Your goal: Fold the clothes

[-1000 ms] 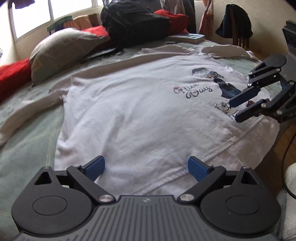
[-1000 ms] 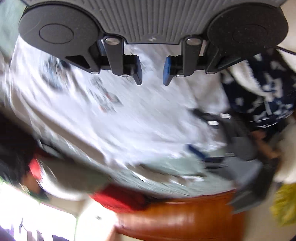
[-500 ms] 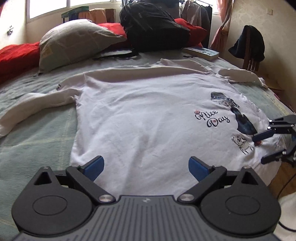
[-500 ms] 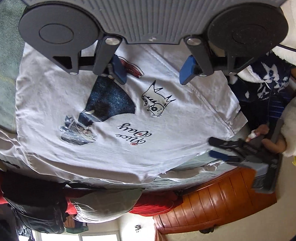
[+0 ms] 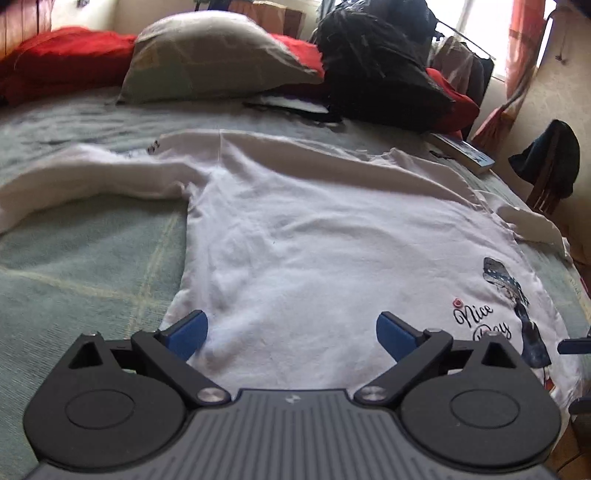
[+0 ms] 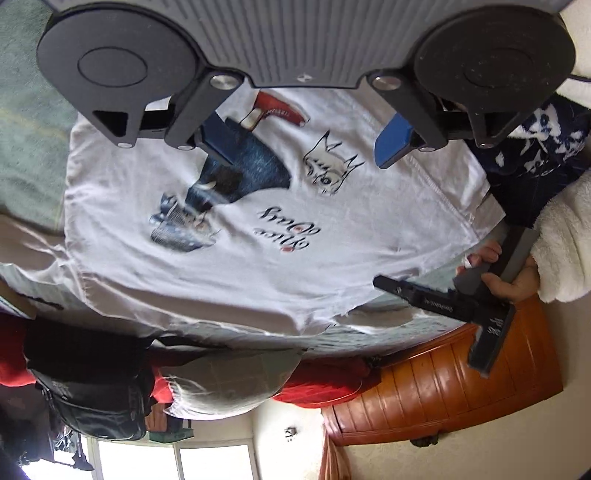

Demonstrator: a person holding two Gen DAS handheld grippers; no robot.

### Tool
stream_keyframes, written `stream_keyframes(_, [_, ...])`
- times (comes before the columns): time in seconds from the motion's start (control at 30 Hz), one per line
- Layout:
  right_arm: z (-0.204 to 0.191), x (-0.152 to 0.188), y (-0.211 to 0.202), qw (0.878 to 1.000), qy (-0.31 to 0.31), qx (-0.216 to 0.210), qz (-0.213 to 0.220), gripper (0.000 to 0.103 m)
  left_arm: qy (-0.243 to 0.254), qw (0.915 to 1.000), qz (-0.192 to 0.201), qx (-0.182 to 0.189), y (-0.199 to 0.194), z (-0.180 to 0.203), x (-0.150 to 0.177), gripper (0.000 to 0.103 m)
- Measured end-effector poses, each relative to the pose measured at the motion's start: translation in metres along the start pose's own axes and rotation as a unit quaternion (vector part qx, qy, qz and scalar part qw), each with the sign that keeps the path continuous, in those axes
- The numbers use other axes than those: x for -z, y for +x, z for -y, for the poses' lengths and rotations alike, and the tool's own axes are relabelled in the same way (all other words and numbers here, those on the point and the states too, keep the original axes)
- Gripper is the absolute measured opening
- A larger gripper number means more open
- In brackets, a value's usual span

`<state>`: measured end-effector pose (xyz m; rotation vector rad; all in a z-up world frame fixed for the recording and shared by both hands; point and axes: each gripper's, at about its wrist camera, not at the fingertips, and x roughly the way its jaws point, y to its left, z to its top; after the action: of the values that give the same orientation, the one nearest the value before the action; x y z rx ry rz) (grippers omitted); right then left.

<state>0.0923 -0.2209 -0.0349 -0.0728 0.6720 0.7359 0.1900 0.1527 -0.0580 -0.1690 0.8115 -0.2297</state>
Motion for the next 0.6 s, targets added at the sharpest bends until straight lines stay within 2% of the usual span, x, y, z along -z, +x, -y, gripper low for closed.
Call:
stream_keyframes(0.1, [0.007,-0.005,0.003,1.000,0.006,0.007,0.002,0.086,-0.012,0.9994,0.020,-0.027,0.011,-0.007,-0.009,0.097])
stream_keyframes(0.17, [0.012,-0.007,0.006,1.000,0.011,0.012,0.000,0.086,-0.019,0.9992,0.020,-0.029,0.014,-0.007,-0.022,0.097])
stream_keyframes(0.23, [0.017,-0.010,0.008,1.000,0.014,0.017,0.000,0.086,-0.019,0.9993,0.028,-0.018,0.010,-0.005,-0.033,0.097])
stream_keyframes(0.3, [0.023,-0.014,0.007,1.000,0.019,0.017,0.006,0.086,-0.021,0.9991,0.031,0.019,0.010,-0.005,-0.042,0.098])
stream_keyframes(0.37, [0.029,-0.019,0.008,0.999,0.024,0.018,0.011,0.087,-0.023,0.9989,0.023,0.034,0.019,-0.004,-0.048,0.098])
stream_keyframes(0.47, [0.037,-0.026,0.012,0.999,0.032,0.021,0.016,0.087,-0.036,0.9992,-0.005,0.015,0.048,-0.011,-0.052,0.098])
stream_keyframes(0.6, [0.044,-0.029,0.017,0.999,0.044,0.023,0.015,0.087,-0.035,0.9993,0.008,-0.001,0.063,-0.016,-0.070,0.098])
